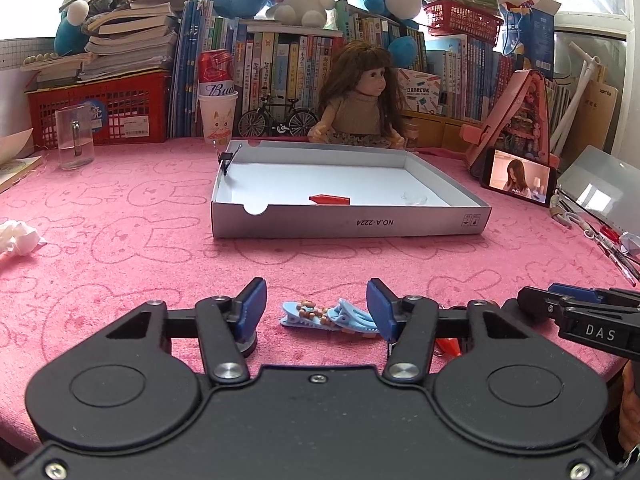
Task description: Organize rigid objects
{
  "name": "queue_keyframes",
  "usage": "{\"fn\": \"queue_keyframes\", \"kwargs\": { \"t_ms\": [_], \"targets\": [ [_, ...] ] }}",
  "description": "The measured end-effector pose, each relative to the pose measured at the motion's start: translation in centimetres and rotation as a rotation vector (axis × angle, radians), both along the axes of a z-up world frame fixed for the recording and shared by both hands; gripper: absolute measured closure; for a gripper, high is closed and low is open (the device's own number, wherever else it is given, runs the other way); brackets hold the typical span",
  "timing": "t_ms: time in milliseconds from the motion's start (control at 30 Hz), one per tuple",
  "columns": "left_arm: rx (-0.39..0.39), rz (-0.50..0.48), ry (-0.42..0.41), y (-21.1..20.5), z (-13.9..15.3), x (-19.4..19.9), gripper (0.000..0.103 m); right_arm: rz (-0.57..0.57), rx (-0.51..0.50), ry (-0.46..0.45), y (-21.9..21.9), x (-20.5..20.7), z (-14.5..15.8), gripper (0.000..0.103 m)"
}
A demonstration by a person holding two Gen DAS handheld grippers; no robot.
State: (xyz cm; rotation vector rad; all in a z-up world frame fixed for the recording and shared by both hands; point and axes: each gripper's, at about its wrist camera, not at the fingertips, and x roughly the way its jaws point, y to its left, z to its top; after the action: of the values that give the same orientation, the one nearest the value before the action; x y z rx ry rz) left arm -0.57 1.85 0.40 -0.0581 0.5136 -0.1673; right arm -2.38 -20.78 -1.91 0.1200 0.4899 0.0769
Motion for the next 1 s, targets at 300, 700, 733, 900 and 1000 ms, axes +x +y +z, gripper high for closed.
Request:
{"fn": "queue_keyframes", "kwargs": {
  "t_ms": [300, 700, 733, 900, 1000],
  "targets": [
    [0.0, -0.029, -0.002, -0.6, 0.0, -0.3, 0.056, -0.011, -0.006, -0.017, 0.1, -0.3, -0.1, 0.066],
    [0.018, -0.101, 0.016, -1.9, -0.6, -0.4, 0.065, -0.027, -0.014, -0.01, 0.1, -0.2, -0.1, 0.065],
    [0.027, -0.101, 0.012, -2.2, -0.6, -0.5, 0.065, -0.028, -0.014, -0.01, 0.1, -0.2, -0.1, 0.065],
    [0.032, -0.094, 0.016, -2.3, -0.6, -0.3, 0.08, -0.029, -0.012, -0.009, 0.1, -0.2, -0.1, 0.065],
    [0.034, -0.079, 0.017, -2.1, -0.6, -0.3, 0.088, -0.029, -0.012, -0.009, 0.1, -0.2, -0.1, 0.065]
  ]
}}
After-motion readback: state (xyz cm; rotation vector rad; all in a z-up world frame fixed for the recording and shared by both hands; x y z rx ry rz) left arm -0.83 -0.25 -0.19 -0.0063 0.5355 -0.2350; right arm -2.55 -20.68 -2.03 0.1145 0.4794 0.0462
